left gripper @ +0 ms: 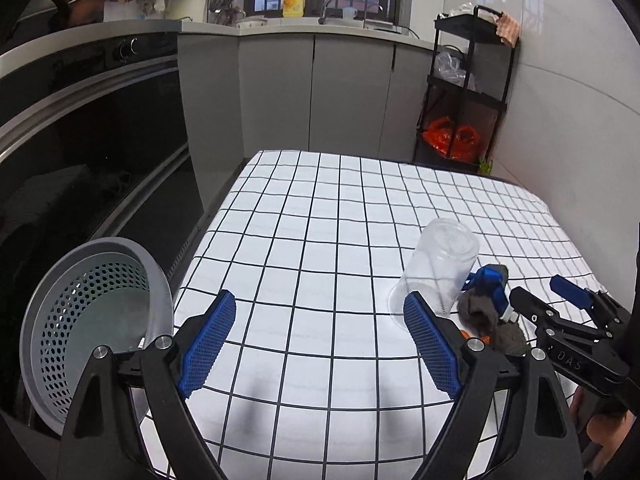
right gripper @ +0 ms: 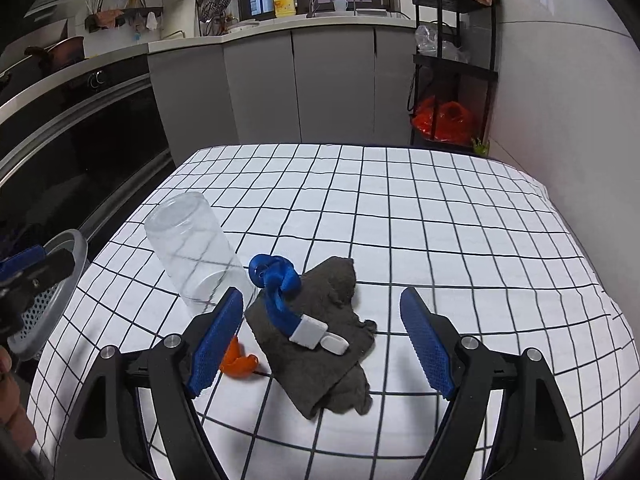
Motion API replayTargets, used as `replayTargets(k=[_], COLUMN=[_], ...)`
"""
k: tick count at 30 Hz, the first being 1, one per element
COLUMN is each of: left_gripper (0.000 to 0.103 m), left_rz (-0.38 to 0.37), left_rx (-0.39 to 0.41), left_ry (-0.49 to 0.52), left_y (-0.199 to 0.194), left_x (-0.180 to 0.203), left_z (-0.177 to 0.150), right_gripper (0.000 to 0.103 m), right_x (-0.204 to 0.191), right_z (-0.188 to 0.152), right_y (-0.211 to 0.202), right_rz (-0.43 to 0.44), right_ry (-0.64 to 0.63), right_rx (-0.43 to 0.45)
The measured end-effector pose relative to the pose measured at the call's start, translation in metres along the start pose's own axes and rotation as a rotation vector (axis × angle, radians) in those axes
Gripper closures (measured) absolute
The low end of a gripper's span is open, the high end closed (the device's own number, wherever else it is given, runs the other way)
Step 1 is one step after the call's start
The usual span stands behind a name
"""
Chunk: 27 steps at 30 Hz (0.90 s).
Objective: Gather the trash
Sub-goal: 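Grasp the blue spray nozzle with the right tool while the left tool grasps the clear plastic cup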
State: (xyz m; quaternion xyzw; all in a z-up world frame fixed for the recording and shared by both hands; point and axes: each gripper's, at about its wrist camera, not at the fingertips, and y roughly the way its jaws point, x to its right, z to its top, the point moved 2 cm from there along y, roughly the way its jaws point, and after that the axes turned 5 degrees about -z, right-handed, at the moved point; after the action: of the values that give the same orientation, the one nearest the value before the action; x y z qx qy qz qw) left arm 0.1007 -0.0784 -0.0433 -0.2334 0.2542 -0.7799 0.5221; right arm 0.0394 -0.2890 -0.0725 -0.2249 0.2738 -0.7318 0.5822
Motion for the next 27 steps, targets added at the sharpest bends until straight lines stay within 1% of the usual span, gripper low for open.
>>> replayTargets(k=[4, 7, 10, 17, 19, 21, 23, 25, 27], left_gripper=[0.019, 0.019, 0.019, 0.019, 0.019, 0.019, 0.019, 0.019, 0.019], left_rz=[0.010, 0.004, 0.010, 0.009, 0.010, 0.011, 0.009, 0.009, 0.009], left_rx=[-0.014, -0.030, -0.028, -0.035, -0.037, -0.035, -0.035, -0.034, -0.032], left_ry=[0.003, -0.005, 0.002, 0.014, 0.017, 0.018, 0.017, 0.019, 0.022], left_y=[0.007, 0.011, 0.011, 0.012, 0.012, 0.011, 0.010, 0.009, 0.007], left_x=[-0.001, -0.002, 0.000, 0.004, 0.004, 0.004, 0.004, 0.003, 0.003], left_z=[-0.006, -0.009, -0.011, -0.015, -0.016, -0.016, -0.015, -0.016, -0.017], right_gripper=[0.026, 0.026, 0.026, 0.027, 0.035, 0.038, 0.046, 0.059, 0.064], right_x=[-0.007, -0.009, -0.013, -0.024, -0.028, -0.032, -0.033, -0.036, -0.037], right_z=[0.001, 0.001, 0.003, 0.005, 0.005, 0.004, 0.003, 0.002, 0.002], right_y=[0.010, 0.019, 0.024, 0.025, 0.027, 0.031, 0.034, 0.035, 0.033], right_rz=[-0.027, -0.035, -0.036, -0.059, -0.072, -0.078, -0.077, -0.075, -0.075], right_ry=[-0.015, -0.016, -0.025, -0.042, -0.062, -0.073, -0.077, -0.086, -0.091], right_rx=[-0.005, -0.019, -0.025, -0.008, -0.010, -0.023, -0.033, -0.040, -0.029])
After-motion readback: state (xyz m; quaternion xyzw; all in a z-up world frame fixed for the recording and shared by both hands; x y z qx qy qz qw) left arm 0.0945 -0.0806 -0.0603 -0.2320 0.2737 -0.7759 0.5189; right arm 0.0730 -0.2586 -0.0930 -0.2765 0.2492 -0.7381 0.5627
